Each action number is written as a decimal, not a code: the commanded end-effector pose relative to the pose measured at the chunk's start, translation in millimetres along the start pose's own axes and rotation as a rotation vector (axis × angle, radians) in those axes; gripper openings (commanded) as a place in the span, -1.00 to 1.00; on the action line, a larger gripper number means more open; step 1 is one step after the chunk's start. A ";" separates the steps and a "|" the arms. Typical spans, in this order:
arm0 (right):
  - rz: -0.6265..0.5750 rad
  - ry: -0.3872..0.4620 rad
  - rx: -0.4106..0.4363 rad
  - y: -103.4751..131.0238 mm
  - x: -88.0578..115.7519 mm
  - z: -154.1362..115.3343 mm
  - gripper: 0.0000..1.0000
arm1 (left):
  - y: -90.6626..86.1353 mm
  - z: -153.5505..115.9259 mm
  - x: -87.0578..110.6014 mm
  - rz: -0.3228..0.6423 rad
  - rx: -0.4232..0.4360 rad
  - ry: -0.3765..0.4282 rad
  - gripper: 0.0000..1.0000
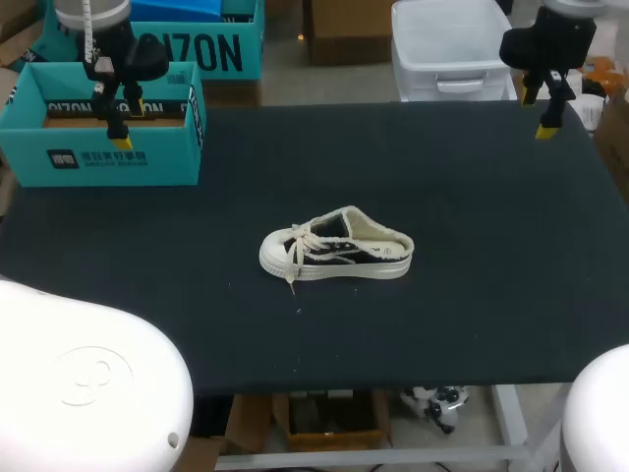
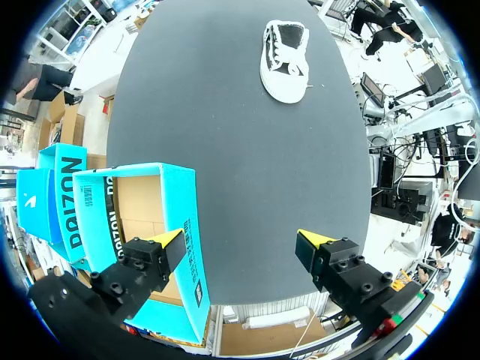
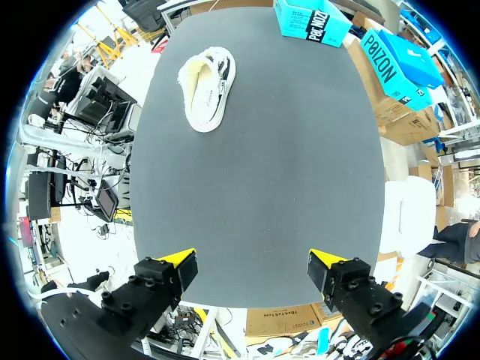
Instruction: Open the shoe tongue, take the insole out of the shoe, put the insole back into the shoe, and pack the shoe into the shoebox
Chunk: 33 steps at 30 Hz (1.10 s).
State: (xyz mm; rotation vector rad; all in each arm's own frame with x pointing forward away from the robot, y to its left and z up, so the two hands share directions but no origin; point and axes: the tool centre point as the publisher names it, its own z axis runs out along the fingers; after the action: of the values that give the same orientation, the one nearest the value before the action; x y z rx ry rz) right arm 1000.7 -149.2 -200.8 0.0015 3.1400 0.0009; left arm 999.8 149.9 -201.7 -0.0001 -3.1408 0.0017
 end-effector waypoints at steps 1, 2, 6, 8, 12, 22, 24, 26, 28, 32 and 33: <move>0.000 0.001 0.001 -0.1 0.1 -0.5 1.00 | 0.0 -0.4 0.1 0.000 -0.001 0.000 1.00; 0.000 0.001 0.001 -0.1 0.1 -0.5 1.00 | 0.0 -0.4 0.1 0.000 -0.001 0.000 1.00; 0.000 0.001 0.001 -0.1 0.1 -0.5 1.00 | 0.0 -0.4 0.1 0.000 -0.001 0.000 1.00; 0.000 0.001 0.001 -0.1 0.1 -0.5 1.00 | 0.0 -0.4 0.1 0.000 -0.001 0.000 1.00; 0.000 0.004 -0.018 -0.6 -1.3 0.7 1.00 | 0.0 -0.4 0.1 0.000 -0.001 0.000 1.00; -0.021 -0.001 -0.172 27.7 1.0 26.1 1.00 | -26.1 -15.3 30.9 -0.165 -0.031 0.081 1.00; -0.017 -0.008 -0.214 33.3 6.2 31.3 1.00 | -36.6 -16.1 37.0 -0.229 -0.046 0.096 1.00; 0.002 -0.009 -0.246 37.8 11.1 36.6 1.00 | -44.4 -17.2 42.5 -0.288 -0.045 0.119 1.00; 0.002 -0.016 -0.299 45.6 18.7 45.4 1.00 | -55.8 -19.1 50.0 -0.359 -0.016 0.159 1.00; 0.021 -0.027 -0.337 58.2 30.5 56.4 1.00 | -69.8 -19.3 60.9 -0.440 -0.034 0.169 1.00; 0.030 -0.040 -0.361 62.3 34.6 60.3 1.00 | -74.4 -19.3 66.1 -0.482 -0.041 0.161 1.00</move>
State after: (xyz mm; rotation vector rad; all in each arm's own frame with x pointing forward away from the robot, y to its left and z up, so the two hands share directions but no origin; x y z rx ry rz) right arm 980.3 -88.2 -248.8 0.0213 3.1393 0.5085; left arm 936.7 85.2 -182.6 0.6534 -2.8979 -0.0200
